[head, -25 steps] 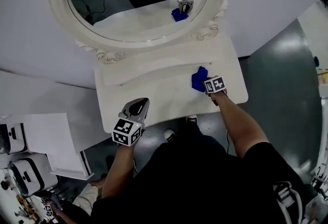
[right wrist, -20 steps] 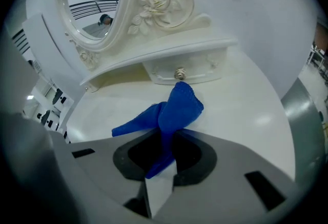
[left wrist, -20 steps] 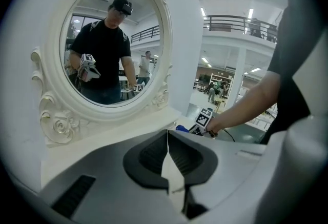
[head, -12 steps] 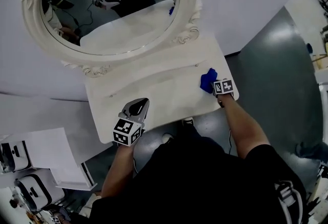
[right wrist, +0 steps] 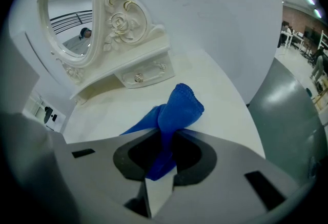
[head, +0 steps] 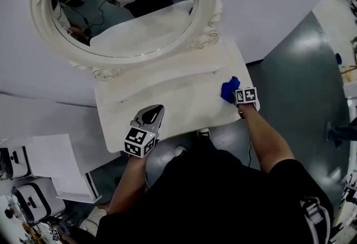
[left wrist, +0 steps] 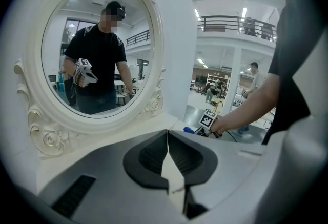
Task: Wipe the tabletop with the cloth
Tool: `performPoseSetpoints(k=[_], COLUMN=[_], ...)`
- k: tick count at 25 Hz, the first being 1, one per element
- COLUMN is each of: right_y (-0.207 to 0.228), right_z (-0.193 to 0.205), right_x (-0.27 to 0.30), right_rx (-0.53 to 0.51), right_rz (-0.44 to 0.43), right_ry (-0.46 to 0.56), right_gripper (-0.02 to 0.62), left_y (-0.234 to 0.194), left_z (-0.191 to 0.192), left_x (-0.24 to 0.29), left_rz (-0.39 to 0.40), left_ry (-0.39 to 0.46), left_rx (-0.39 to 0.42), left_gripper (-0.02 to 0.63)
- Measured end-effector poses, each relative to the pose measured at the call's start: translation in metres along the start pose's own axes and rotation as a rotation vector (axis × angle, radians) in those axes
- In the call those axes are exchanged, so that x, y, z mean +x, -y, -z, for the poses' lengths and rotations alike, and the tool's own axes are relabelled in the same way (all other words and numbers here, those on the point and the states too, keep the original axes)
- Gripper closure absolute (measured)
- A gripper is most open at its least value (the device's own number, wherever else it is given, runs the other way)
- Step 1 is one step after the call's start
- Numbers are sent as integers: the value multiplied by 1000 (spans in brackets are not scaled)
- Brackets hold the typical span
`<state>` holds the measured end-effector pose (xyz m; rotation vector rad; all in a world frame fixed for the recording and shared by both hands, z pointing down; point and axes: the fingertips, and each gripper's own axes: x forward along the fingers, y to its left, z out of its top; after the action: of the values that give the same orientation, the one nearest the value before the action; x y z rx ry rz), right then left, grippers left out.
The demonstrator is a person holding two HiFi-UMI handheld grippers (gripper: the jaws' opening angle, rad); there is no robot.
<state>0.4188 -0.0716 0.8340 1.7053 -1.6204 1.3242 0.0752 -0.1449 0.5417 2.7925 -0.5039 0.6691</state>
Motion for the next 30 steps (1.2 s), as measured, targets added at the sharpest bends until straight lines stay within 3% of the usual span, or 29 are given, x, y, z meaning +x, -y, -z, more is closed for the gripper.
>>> performPoseSetpoints(k=[7,16,21,30], right_y=[-108,-327,-446,-584], right_z=[-32,-39,-10,69], right_x=[16,63,70,84], right_rx=[-75,-349,-510,-686], right_rz=[-217,-499,-635,-772], right_ry=[32,-58,-144,-291], right_gripper=[538,538,538,540], left_y=[-16,-54,-57,-61], left_z=[17,63,93,150], left_x=[-50,-135,-199,-285], left_rz=[-104,-275,-399,-552], left_ry=[36,69,85,89], left_rx=[-38,-117,-191,-303], left_gripper=[592,592,592,592])
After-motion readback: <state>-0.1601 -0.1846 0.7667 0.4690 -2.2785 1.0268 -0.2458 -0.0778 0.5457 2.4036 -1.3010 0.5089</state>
